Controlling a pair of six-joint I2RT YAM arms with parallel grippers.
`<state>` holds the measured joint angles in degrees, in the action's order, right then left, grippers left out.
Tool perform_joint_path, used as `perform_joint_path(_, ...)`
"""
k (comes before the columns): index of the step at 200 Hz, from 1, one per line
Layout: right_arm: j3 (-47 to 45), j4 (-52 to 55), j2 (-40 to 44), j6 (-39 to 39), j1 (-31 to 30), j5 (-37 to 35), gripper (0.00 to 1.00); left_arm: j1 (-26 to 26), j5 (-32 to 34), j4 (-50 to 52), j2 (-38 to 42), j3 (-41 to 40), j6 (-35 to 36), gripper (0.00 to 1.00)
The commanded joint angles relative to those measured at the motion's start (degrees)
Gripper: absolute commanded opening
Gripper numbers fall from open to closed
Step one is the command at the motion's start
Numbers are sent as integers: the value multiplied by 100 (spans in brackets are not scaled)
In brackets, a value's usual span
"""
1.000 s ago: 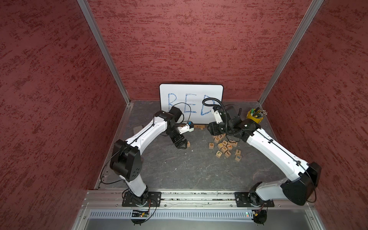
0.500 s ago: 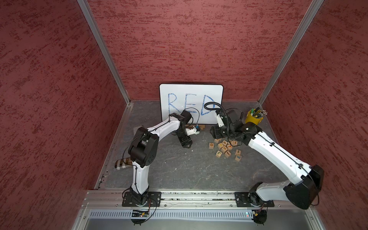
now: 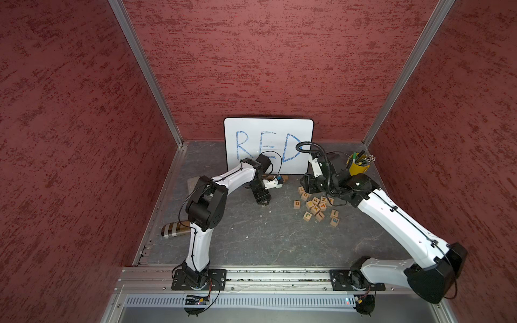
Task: Assemble the uppercase word "red" with letter blocks
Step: Adjust the letter block at the center of the board.
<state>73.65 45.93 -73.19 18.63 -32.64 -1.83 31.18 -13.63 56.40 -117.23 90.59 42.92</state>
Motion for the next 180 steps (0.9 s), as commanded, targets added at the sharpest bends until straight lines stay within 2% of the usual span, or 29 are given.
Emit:
perform_joint_path(1,-60,-91,55,9,65,-68,54,20,-42,-167,-86,-43,109,73)
perform_joint_path(31,-138,-144,68,10,100,-11,54,80,17,-163,-219,16,164,72)
perform_joint_path(60,-201,-173,132,9,140,-6,54,116,35,-94,-222,-39,235,66)
perform_joint_path(70,-210,-174,145,1,167,-3,54,124,49,-99,-221,-50,250,60)
perform_joint_path(100,-220,-165,193,-24,205,-2,54,134,96,-105,-247,-59,257,59)
perform_joint_path(109,-219,-156,208,-26,227,10,54,142,87,-94,-263,-58,278,54)
perform_joint_path(122,-219,-144,227,-35,239,7,54,152,100,-77,-283,-63,297,52)
perform_joint_path(134,-227,-115,251,-36,256,-5,54,160,120,-38,-300,-76,324,43)
perform_joint_path(180,-280,-115,345,-40,311,-11,54,178,154,18,-274,-142,477,36)
